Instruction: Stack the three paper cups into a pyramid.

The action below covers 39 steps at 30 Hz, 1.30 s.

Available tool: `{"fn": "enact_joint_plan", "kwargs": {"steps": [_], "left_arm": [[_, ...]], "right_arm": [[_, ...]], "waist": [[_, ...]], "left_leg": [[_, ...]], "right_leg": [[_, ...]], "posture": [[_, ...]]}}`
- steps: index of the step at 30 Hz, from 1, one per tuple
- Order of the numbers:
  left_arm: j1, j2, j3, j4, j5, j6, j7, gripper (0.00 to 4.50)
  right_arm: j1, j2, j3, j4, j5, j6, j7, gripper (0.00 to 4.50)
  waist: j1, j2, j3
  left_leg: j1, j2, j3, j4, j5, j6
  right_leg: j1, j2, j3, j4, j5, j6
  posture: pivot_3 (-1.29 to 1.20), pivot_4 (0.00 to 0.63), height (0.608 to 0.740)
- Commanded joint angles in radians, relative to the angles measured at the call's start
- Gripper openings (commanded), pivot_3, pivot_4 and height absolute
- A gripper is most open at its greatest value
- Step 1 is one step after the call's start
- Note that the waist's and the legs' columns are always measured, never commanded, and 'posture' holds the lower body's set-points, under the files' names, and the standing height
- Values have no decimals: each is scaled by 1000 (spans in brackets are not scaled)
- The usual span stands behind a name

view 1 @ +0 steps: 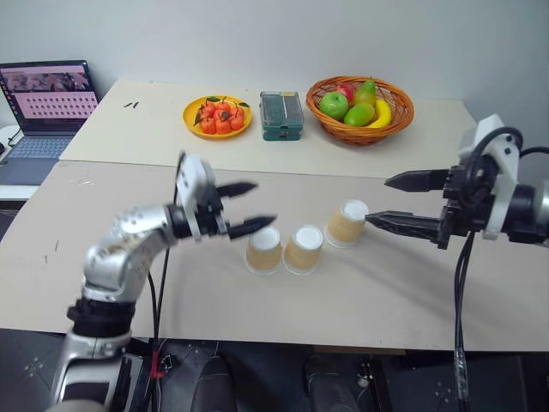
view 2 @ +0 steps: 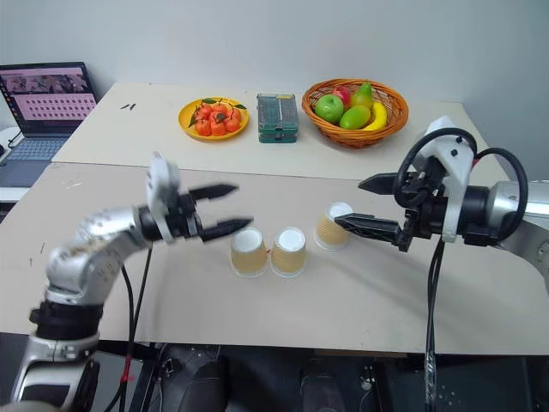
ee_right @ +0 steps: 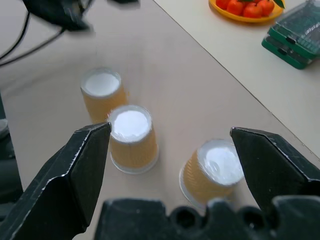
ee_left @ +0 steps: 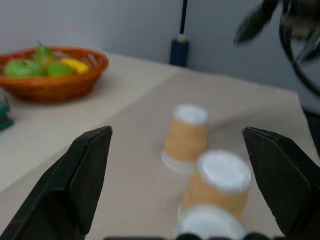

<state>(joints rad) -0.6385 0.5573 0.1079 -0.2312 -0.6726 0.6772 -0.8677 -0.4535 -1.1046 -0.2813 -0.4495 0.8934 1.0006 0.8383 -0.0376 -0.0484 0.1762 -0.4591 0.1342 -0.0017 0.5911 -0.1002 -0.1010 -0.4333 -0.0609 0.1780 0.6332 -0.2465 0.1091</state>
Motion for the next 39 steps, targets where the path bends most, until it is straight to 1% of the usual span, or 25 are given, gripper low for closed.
{"fn": "enact_joint_plan", "kwargs": {"steps": [1,3,5,9,12,13,14,17,20,25,34,39], "left_arm": [[-108,0,78,-37,-117,126,108,4439],[-144,3,99,-42,-154,170,147,4439],[-150,41,90,-83,-179,210,135,4439],[-123,172,77,-139,-203,263,53,4439],[-88,255,68,-166,-196,258,-4,4439],[-72,283,67,-173,-194,255,-23,4439],[-56,311,69,-181,-195,257,-41,4439],[-34,351,64,-187,-184,248,-58,4439],[-12,374,61,-196,-174,235,-66,4439],[-1,370,57,-210,-177,242,-48,4439],[20,357,60,-233,-184,243,-9,4439],[38,347,62,-243,-186,238,14,4439]], "right_arm": [[34,-9,-27,36,-60,-74,31,4500],[69,10,-13,61,-104,-109,29,4500],[123,25,1,79,-154,-155,34,4500],[157,78,-13,131,-199,-214,20,4500],[178,110,-5,170,-250,-269,19,4500],[201,120,11,192,-282,-308,27,4500],[217,146,18,219,-304,-346,26,4500],[207,207,33,291,-351,-426,14,4500],[186,262,52,362,-387,-484,9,4500],[141,327,112,445,-447,-562,26,4500],[22,409,202,499,-468,-563,70,4500],[-56,453,251,575,-501,-586,96,4500]], "waist": [[-1,0,0],[-3,0,0],[-7,0,0],[-12,1,0],[-10,1,0],[-10,1,0],[-9,1,0],[-7,0,0],[-8,1,0],[-12,1,0],[-9,1,0],[-8,1,0]], "left_leg": [[0,0,0,0,0,0],[0,0,0,0,0,0],[1,0,0,0,0,0],[1,0,-1,0,0,0],[2,0,-1,0,0,0],[3,0,-1,0,0,0],[3,0,-1,0,0,0],[3,-1,-1,1,0,0],[3,-1,-1,1,0,0],[3,-1,-1,1,0,0],[3,-1,-1,1,0,0],[3,-1,-1,1,0,0]], "right_leg": [[0,0,0,1,0,0],[0,0,0,1,1,2],[0,0,0,1,2,3],[0,1,0,2,2,3],[-2,1,0,7,1,1],[-2,1,0,8,-2,-2],[-2,1,0,8,-4,-1],[0,1,0,8,-4,-1],[-1,0,0,8,-4,0],[-1,0,0,8,-4,0],[-1,0,0,9,-4,0],[-1,0,0,9,-4,0]], "posture": [[0,150,740],[0,150,740],[0,150,740],[0,150,740],[0,150,740],[0,150,740],[0,150,740],[0,150,740],[0,150,740],[0,150,740],[0,150,740],[0,150,740]]}}
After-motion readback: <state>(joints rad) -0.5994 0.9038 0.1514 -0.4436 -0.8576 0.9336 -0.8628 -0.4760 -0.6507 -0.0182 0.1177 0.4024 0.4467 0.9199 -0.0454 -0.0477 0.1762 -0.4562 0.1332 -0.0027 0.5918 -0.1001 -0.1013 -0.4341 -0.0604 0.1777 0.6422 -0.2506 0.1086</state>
